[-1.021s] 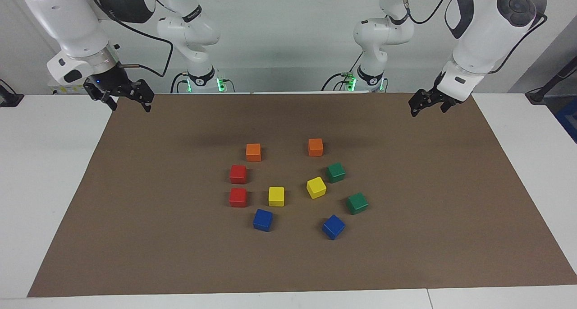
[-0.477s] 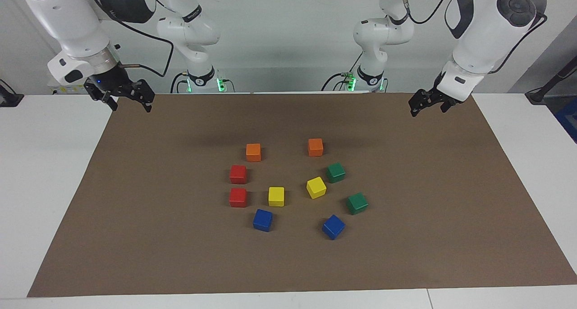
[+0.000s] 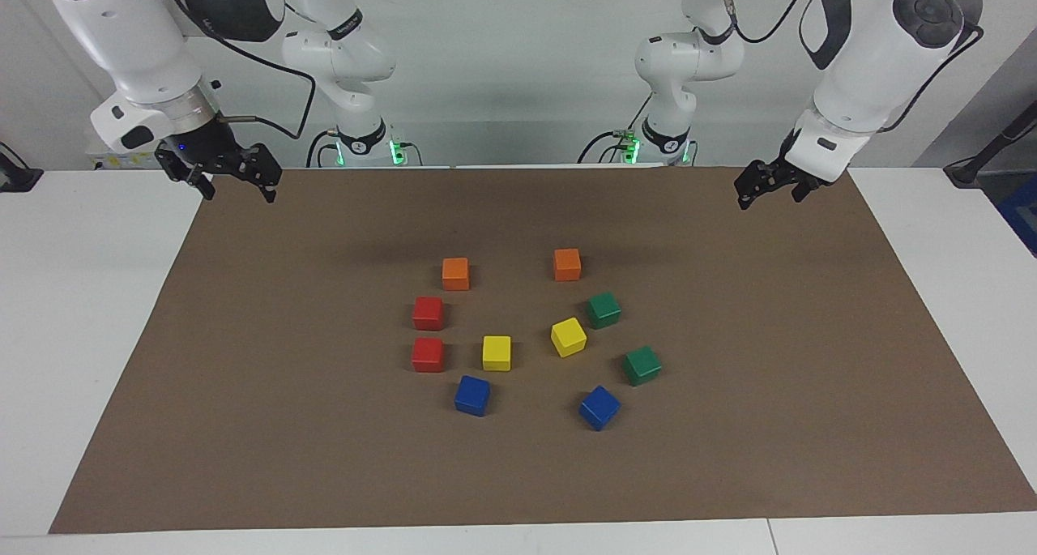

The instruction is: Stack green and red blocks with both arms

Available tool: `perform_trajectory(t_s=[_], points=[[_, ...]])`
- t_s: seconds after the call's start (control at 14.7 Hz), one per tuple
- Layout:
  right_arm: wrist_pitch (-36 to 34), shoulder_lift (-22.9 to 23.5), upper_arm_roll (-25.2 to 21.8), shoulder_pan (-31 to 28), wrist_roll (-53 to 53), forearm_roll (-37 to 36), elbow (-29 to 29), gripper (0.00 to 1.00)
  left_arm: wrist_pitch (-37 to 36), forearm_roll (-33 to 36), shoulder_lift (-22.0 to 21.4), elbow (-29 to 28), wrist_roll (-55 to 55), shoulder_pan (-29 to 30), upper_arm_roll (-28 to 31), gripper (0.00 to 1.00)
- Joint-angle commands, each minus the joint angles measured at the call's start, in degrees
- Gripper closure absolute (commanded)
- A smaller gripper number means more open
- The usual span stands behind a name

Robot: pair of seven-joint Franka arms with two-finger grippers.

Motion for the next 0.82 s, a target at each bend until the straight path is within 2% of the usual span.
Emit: perform_trajectory(t_s=[0.0,0.75], points=[[2.10,-0.78,0.66,1.51,2.62,0.28,-1.45,0.00,0.90,-0.48,-1.53,-1.57,0.29,-0.39,0.50,0.00],[5.88,1.16,0.66,7.75,10.70,0.54,-2.60,0.00,0.81,-0.48,-1.53,-1.57,0.29,-0.39,0.50,0.00]])
